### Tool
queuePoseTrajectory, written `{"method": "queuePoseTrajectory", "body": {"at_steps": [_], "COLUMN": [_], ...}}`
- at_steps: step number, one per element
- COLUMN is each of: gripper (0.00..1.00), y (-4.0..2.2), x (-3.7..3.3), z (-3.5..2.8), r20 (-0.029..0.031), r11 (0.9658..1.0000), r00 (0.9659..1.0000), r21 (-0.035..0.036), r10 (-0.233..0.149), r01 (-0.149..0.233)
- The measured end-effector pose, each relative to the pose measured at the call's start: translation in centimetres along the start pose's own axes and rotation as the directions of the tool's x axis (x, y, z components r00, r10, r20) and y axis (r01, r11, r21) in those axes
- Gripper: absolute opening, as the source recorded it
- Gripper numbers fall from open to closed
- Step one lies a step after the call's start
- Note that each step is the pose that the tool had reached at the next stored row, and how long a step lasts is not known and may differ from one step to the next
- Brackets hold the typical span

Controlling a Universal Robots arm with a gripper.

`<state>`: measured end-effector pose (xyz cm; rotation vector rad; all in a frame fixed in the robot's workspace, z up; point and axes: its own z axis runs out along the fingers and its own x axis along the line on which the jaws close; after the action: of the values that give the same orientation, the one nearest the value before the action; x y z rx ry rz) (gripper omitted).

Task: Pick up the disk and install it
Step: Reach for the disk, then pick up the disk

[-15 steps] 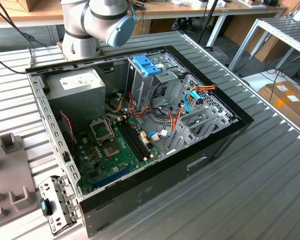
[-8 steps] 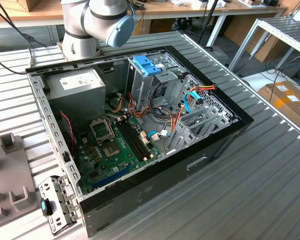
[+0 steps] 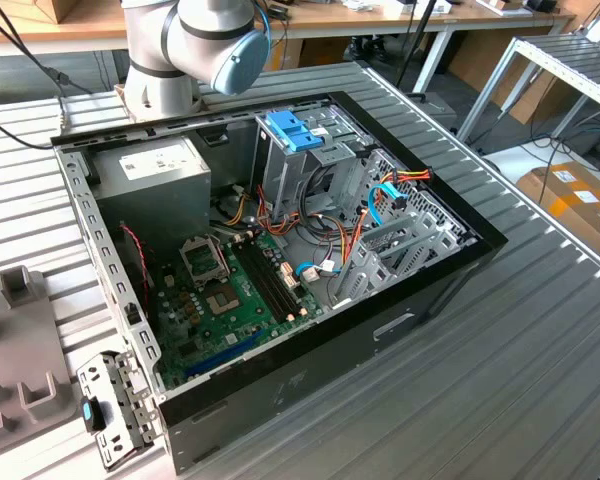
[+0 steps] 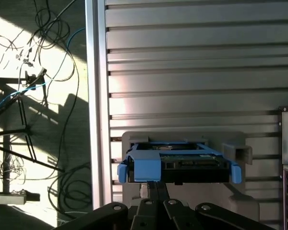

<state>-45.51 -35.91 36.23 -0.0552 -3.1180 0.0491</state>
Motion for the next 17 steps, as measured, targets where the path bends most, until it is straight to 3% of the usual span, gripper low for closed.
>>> {"method": "queuePoseTrajectory", "body": {"at_steps": [1, 3, 6, 8, 17], "gripper": [0.11, 0.11, 0.11, 0.11, 0.11], "y": [0.00, 0.00, 0.00, 0.00, 0.04], "x": [-0.01, 0.01, 0.01, 0.00, 0.01], "z": [0.01, 0.01, 0.01, 0.01, 0.01], "r20": [0.0054, 0.0056, 0.0051, 0.0050, 0.0050], "r11": [1.0000, 1.0000, 0.9999, 0.9998, 0.9998], "r00": [1.0000, 1.0000, 1.0000, 1.0000, 1.0000], "r21": [-0.0002, -0.0002, -0.0142, -0.0194, -0.0199], "r10": [-0.002, -0.002, -0.002, -0.002, -0.002], "r01": [0.002, 0.002, 0.002, 0.002, 0.002]}}
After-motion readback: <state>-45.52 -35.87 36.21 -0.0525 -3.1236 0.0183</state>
